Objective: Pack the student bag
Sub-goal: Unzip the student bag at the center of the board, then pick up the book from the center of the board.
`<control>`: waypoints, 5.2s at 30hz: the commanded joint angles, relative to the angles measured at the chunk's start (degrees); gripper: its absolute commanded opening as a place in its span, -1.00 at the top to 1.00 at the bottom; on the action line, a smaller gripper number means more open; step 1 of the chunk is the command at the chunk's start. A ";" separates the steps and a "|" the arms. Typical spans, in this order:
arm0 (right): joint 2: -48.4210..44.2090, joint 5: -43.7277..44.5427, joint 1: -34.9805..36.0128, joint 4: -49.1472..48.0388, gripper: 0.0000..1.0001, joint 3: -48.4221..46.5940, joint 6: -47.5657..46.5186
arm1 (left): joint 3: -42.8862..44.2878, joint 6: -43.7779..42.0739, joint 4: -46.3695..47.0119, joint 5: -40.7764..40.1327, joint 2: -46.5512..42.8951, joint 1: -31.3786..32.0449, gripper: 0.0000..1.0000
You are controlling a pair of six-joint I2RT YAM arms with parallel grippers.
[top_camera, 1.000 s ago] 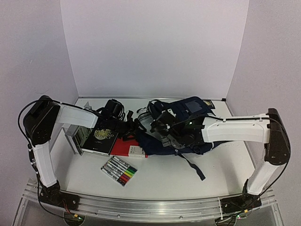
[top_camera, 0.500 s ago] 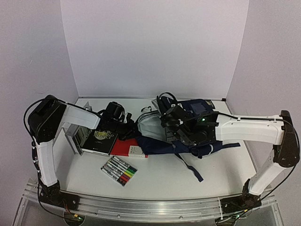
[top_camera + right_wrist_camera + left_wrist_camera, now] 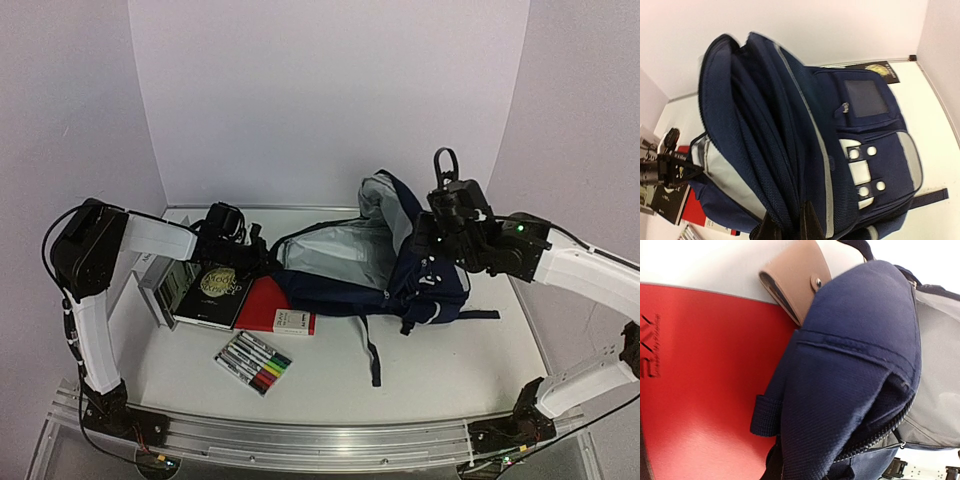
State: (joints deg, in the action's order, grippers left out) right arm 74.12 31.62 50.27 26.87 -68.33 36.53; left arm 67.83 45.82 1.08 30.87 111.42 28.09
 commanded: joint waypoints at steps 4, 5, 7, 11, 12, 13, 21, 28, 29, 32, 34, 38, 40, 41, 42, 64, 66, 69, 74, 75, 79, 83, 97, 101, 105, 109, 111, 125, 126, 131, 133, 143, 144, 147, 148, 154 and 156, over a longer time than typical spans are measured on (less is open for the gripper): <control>-4.78 9.19 -4.33 -1.83 1.00 0.54 1.27 | 4.07 -5.19 -6.61 -10.39 -0.94 -4.85 0.99; -4.12 9.23 -4.32 -1.83 1.00 0.61 1.14 | 4.51 -5.47 -5.95 -9.28 -0.58 -4.83 1.00; -2.52 8.26 -4.32 -1.83 1.00 1.10 1.17 | 5.31 -5.84 -4.52 -6.19 0.42 -4.68 1.00; 1.33 5.65 -4.32 -3.89 1.00 2.85 2.03 | 8.70 -8.25 -4.23 -3.57 2.54 -2.28 1.00; 2.18 4.45 -4.36 -4.85 1.00 3.56 2.43 | 9.93 -8.96 -4.85 -3.47 3.20 -1.37 1.00; 3.19 3.42 -4.35 -5.83 1.00 4.32 2.88 | 11.33 -9.64 -5.63 -3.44 3.88 -0.34 1.00; 10.17 0.57 -4.34 -10.37 1.00 7.54 5.12 | 14.50 -13.93 -11.83 -5.76 -0.83 1.30 0.28; 8.90 0.21 -4.36 -11.47 1.00 8.37 4.87 | 19.03 -23.06 -29.73 -14.91 -10.76 0.51 -0.50; 8.66 0.07 -4.36 -11.49 1.00 8.38 4.82 | 19.84 -24.08 -32.64 -16.65 -11.69 0.04 -0.53; 8.15 -0.40 -4.31 -11.72 1.00 8.44 4.63 | 21.34 -26.72 -40.41 -22.11 -14.08 -2.01 -0.62; 7.78 -0.62 -4.36 -11.90 1.00 8.66 4.63 | 22.42 -28.09 -44.90 -26.25 -15.22 -3.80 -0.68; 7.02 -1.60 -4.32 -12.79 1.00 9.37 4.64 | 23.95 -29.61 -50.96 -29.54 -16.43 -9.20 -0.70; 6.77 -2.06 -4.31 -13.07 1.00 9.70 4.54 | 23.85 -30.11 -52.37 -30.29 -17.30 -11.94 -0.71; 6.70 -2.23 -4.31 -13.20 1.00 9.83 4.51 | 23.56 -30.23 -52.57 -30.31 -17.89 -13.04 -0.72; 6.66 -2.47 -4.32 -13.29 1.00 9.86 4.45 | 22.86 -30.32 -52.50 -30.29 -18.25 -14.76 -0.72; 5.37 -4.69 -4.31 -14.83 1.00 10.82 4.23 | 15.66 -33.83 -51.02 -29.22 -19.51 -26.83 -0.72; 5.11 -4.69 -4.31 -14.83 1.00 10.97 4.24 | 15.55 -33.94 -50.73 -29.14 -19.09 -26.86 -0.73; 4.73 -4.63 -4.31 -14.83 1.00 11.22 4.33 | 15.24 -34.08 -50.46 -29.10 -18.52 -26.97 -0.73; 4.47 -4.64 -4.31 -14.83 1.00 11.42 4.34 | 14.83 -34.16 -50.18 -28.49 -17.42 -27.53 -0.73; 4.45 -4.61 -4.31 -14.83 1.00 11.45 4.31 | 14.74 -34.22 -50.08 -28.09 -17.11 -27.56 -0.73; 4.34 -4.54 -4.32 -14.83 1.00 11.55 4.34 | 14.50 -34.16 -49.80 -28.26 -16.36 -27.60 -0.73; 4.33 -4.45 -4.31 -14.83 1.00 11.55 4.23 | 14.09 -34.13 -49.31 -28.09 -15.85 -27.82 -0.73; 4.66 -4.30 -4.32 -14.83 1.00 11.48 4.08 | 13.67 -33.00 -48.59 -26.80 -16.26 -30.39 -0.52; 4.97 -4.32 -4.31 -14.83 1.00 11.39 4.00 | 12.68 -32.54 -47.30 -22.83 -16.88 -30.55 -0.30; 4.82 -4.33 -4.31 -14.83 1.00 11.41 3.95 | 12.07 -32.09 -46.67 -21.41 -17.06 -30.67 -0.16; 4.79 -4.27 -4.38 -14.83 1.00 11.46 3.86 | 11.84 -31.60 -46.42 -20.00 -17.66 -30.64 -0.01; 4.80 -4.35 -4.31 -14.83 1.00 11.46 3.91 | 11.73 -31.42 -46.36 -19.77 -18.03 -30.74 0.05; 3.66 -4.26 -4.30 -14.83 1.00 11.81 3.87 | 10.96 -30.81 -47.61 -23.04 -16.20 -31.55 -0.17; 3.66 -4.30 -4.35 -14.83 1.00 11.81 3.87 | 10.88 -30.97 -47.60 -22.50 -16.04 -31.53 -0.19; 3.75 -4.41 -4.31 -14.83 1.00 11.73 3.95 | 10.75 -31.29 -47.35 -21.54 -15.19 -31.53 -0.21; 3.75 -4.41 -4.34 -14.83 1.00 11.72 3.99 | 10.60 -31.25 -47.17 -21.91 -15.07 -31.57 -0.18; 3.14 -5.23 -4.32 -14.83 1.00 10.59 3.73 | 10.93 -29.89 -45.29 -26.09 -19.31 -31.55 0.22; 2.96 -5.48 -4.31 -14.83 1.00 10.39 3.67 | 11.34 -29.76 -45.29 -26.68 -20.26 -31.53 0.23; 2.33 -6.07 -4.30 -14.83 1.00 9.57 3.07 | 12.99 -29.34 -45.18 -28.27 -23.13 -31.52 0.24; 2.13 -6.30 -4.31 -14.83 1.00 9.18 2.78 | 13.89 -29.34 -45.09 -28.44 -24.09 -31.52 0.24; 0.14 -8.84 -4.35 -15.35 1.00 6.40 0.68 | 23.04 -30.64 -46.55 -25.09 -26.91 -31.55 0.20; -0.69 -9.92 -4.31 -15.87 1.00 5.48 -0.31 | 27.19 -30.39 -47.92 -22.21 -26.54 -31.57 0.20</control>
State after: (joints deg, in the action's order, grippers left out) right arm 77.94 23.37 45.89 15.66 -57.61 37.50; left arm 85.55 15.61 -47.18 4.75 87.99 -3.18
